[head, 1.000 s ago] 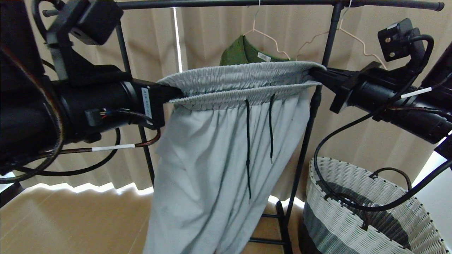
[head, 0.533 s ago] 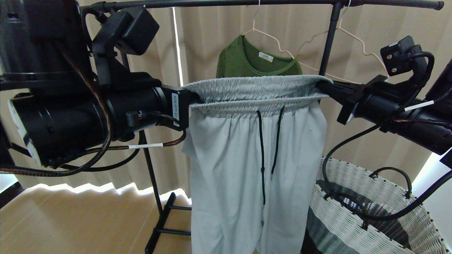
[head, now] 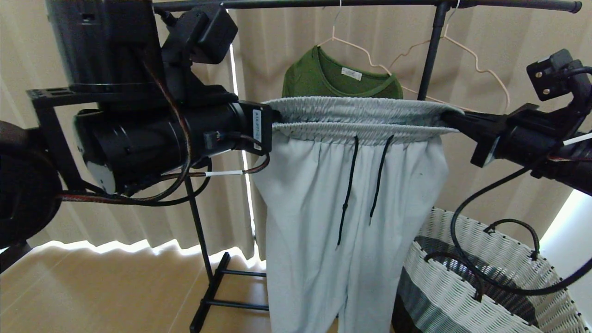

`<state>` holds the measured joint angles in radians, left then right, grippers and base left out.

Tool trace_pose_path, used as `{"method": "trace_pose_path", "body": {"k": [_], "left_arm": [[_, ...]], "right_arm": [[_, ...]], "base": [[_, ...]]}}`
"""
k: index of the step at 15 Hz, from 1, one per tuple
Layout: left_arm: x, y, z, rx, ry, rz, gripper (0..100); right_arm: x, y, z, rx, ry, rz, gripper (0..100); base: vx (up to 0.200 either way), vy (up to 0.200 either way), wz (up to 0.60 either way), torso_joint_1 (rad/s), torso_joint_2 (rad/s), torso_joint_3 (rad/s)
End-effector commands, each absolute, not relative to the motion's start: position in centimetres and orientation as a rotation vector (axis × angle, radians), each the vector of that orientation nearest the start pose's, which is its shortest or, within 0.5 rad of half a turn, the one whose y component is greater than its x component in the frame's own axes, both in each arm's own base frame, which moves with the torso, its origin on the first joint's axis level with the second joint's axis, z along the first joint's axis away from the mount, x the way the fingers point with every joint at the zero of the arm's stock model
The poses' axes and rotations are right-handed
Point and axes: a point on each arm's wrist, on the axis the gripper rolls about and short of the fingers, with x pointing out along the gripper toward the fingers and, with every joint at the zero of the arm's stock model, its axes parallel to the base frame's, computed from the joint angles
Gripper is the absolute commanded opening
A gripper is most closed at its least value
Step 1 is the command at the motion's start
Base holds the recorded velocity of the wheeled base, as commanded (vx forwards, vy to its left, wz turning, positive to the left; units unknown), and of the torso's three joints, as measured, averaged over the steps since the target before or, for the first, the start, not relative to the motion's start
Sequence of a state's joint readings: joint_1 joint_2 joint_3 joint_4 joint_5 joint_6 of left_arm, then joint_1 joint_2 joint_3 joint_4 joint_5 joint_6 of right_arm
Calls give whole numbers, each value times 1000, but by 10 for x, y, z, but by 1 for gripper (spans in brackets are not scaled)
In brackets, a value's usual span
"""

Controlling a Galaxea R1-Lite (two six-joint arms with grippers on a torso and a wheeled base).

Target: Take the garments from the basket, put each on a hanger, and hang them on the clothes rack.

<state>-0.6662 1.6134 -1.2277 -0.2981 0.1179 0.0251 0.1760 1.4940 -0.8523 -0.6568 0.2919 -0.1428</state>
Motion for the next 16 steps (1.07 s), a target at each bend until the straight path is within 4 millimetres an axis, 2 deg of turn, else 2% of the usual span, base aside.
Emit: {"method": "trace_pose_path", "body": {"k": [1,4,9,12,15,16], "left_arm": [[253,-195,293,66,74,-549,0],[259,-200,291,83,75,-549,0],[258,-197,289,86,85,-545,0],[236,-182,294,127,155,-563,0],[215,-167,302,146,218,-621,0],[200,-158,306,152,260,-682,0]], "right_arm": [[221,45,269,-137,-31,483,0],[197,46,258,-125,22,640,0],[199,45,252,-130,41,651,0],[219,44,250,-154,22,521,0],[240,48,249,-158,-45,496,0],[254,51,248,-159,-80,494,0]], "base": [[0,0,0,0,0,0],[0,0,0,0,0,0],[0,0,0,0,0,0],[0,0,0,0,0,0],[0,0,0,0,0,0],[0,0,0,0,0,0]]}}
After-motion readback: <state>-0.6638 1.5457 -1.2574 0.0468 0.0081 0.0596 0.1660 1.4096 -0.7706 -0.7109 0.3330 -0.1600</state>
